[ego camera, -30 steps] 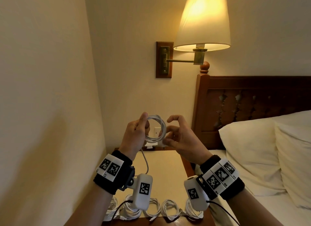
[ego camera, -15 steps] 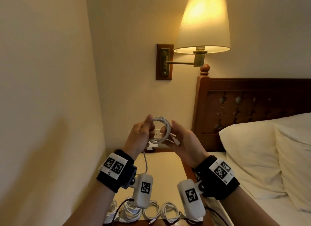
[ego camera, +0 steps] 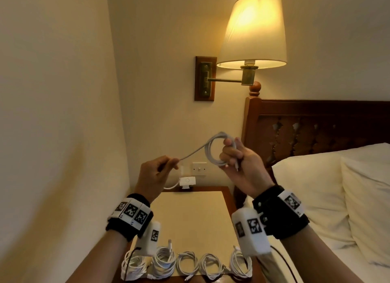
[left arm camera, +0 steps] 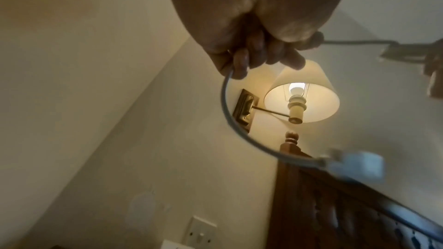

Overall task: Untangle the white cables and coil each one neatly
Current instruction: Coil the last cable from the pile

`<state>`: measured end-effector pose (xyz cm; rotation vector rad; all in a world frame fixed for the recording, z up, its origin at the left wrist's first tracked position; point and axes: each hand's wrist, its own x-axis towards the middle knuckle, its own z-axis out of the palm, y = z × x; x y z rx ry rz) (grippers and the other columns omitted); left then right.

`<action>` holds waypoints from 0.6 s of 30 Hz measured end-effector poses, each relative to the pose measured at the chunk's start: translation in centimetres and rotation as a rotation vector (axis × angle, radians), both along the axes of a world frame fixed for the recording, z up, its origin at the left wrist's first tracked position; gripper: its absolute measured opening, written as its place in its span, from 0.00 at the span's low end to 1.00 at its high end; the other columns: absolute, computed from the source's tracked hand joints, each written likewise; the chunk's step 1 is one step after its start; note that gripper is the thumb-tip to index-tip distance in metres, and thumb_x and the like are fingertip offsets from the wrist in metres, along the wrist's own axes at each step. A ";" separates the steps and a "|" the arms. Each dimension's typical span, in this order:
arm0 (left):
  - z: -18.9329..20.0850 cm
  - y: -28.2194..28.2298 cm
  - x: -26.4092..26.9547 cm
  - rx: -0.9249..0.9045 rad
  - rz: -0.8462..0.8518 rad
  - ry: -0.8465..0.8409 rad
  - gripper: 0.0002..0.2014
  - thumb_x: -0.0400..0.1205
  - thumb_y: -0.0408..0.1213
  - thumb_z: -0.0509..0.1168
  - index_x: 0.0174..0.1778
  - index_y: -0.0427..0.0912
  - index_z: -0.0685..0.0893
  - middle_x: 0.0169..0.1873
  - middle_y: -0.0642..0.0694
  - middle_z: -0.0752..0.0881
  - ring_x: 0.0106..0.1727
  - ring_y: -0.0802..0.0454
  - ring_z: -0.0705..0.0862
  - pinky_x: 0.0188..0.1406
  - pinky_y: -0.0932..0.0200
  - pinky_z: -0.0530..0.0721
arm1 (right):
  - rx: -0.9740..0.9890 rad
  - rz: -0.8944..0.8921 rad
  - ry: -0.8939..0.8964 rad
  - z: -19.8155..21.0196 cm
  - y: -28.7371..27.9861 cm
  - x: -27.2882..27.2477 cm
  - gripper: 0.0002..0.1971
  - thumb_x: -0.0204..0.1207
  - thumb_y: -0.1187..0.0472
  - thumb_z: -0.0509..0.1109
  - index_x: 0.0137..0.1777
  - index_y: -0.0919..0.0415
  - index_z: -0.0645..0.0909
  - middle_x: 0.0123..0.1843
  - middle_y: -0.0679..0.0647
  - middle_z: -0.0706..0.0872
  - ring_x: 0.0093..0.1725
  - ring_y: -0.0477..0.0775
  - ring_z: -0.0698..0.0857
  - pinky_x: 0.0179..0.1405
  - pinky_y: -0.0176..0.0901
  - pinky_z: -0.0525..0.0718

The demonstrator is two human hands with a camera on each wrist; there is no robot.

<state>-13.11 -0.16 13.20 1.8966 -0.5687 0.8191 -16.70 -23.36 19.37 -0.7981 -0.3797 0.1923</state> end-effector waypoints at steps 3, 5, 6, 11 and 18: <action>-2.0 1.6 0.7 0.045 0.070 -0.048 0.15 0.84 0.51 0.61 0.39 0.46 0.83 0.29 0.57 0.81 0.27 0.61 0.75 0.28 0.71 0.69 | 0.066 0.003 0.008 0.8 -1.4 0.4 0.19 0.89 0.51 0.48 0.45 0.59 0.76 0.24 0.45 0.67 0.23 0.44 0.69 0.37 0.39 0.65; -3.1 1.8 1.1 0.002 0.165 -0.016 0.11 0.87 0.41 0.60 0.40 0.46 0.82 0.27 0.50 0.81 0.26 0.57 0.73 0.26 0.69 0.68 | 0.064 0.006 -0.017 1.1 -1.9 0.7 0.18 0.88 0.50 0.50 0.46 0.59 0.76 0.25 0.46 0.68 0.26 0.45 0.72 0.40 0.40 0.67; -3.4 1.6 1.0 -0.029 0.232 0.015 0.11 0.88 0.39 0.59 0.40 0.47 0.80 0.25 0.48 0.79 0.24 0.56 0.72 0.25 0.65 0.67 | 0.043 -0.001 -0.038 1.3 -2.1 0.7 0.18 0.87 0.50 0.50 0.46 0.59 0.77 0.25 0.46 0.69 0.28 0.46 0.74 0.42 0.40 0.70; -1.4 -2.7 -2.9 0.663 0.173 0.456 0.20 0.89 0.49 0.51 0.30 0.50 0.71 0.34 0.45 0.83 0.37 0.45 0.82 0.39 0.52 0.77 | -0.234 -0.112 -0.219 1.8 -1.8 0.6 0.18 0.87 0.51 0.51 0.48 0.61 0.78 0.30 0.52 0.79 0.35 0.51 0.82 0.47 0.45 0.77; 4.8 -4.9 -6.2 0.528 -0.421 0.205 0.21 0.87 0.52 0.56 0.31 0.46 0.79 0.23 0.50 0.71 0.25 0.56 0.68 0.27 0.55 0.68 | -0.891 -0.372 -0.580 0.4 -1.1 0.9 0.18 0.87 0.56 0.55 0.49 0.66 0.82 0.35 0.52 0.88 0.35 0.48 0.84 0.40 0.38 0.76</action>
